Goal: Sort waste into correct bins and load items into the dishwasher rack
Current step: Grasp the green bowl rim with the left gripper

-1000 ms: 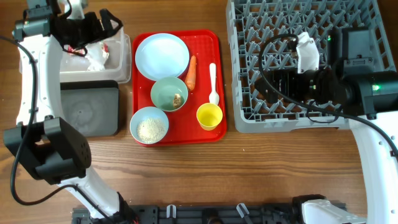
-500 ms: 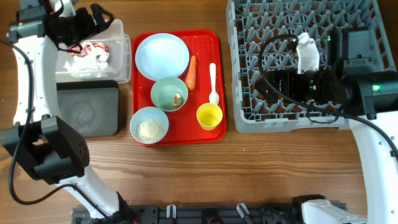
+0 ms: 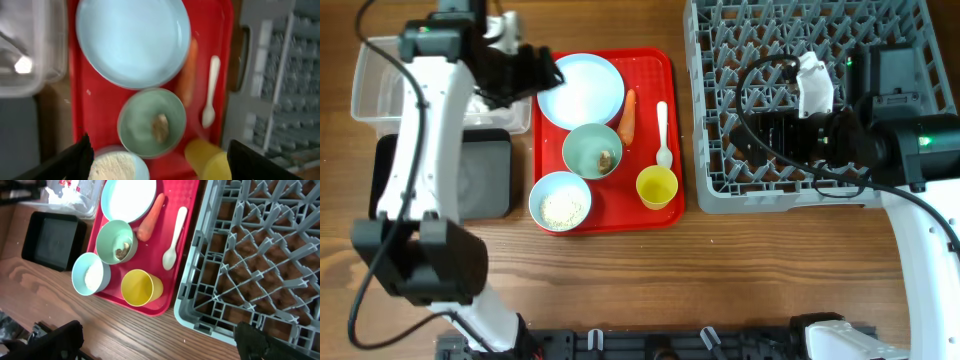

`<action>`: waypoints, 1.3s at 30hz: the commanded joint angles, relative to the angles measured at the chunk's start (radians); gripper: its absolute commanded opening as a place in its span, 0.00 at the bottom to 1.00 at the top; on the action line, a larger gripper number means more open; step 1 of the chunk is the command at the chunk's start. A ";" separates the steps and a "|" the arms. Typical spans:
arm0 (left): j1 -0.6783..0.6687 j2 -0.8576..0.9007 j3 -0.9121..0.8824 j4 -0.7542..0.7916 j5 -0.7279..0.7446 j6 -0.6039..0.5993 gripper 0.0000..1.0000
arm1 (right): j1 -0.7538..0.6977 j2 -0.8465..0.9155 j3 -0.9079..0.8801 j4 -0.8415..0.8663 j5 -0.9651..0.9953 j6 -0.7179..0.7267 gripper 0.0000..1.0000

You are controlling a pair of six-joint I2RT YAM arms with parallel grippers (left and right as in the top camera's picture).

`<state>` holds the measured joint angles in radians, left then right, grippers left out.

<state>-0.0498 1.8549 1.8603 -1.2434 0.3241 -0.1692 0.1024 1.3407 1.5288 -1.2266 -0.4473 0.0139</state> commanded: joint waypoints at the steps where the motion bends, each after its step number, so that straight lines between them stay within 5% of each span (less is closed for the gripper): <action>1: -0.147 -0.036 -0.006 -0.065 -0.105 -0.042 0.81 | 0.003 0.002 0.016 0.003 0.006 -0.011 1.00; 7: -0.438 -0.035 -0.195 0.091 -0.312 -0.196 0.66 | 0.003 0.002 0.016 0.003 0.006 -0.011 1.00; 14: -0.529 -0.034 -0.371 0.327 -0.472 -0.337 0.34 | 0.003 0.002 0.016 -0.014 0.007 -0.011 1.00; 31: -0.446 0.126 -0.460 0.496 -0.523 -0.257 0.36 | 0.003 0.002 0.016 -0.019 0.006 -0.011 1.00; 39: -0.443 0.153 -0.460 0.515 -0.489 -0.253 0.23 | 0.003 0.002 0.016 -0.002 0.006 0.015 1.00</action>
<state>-0.4854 1.9850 1.4101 -0.7319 -0.1791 -0.4324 0.1024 1.3407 1.5288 -1.2331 -0.4473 0.0223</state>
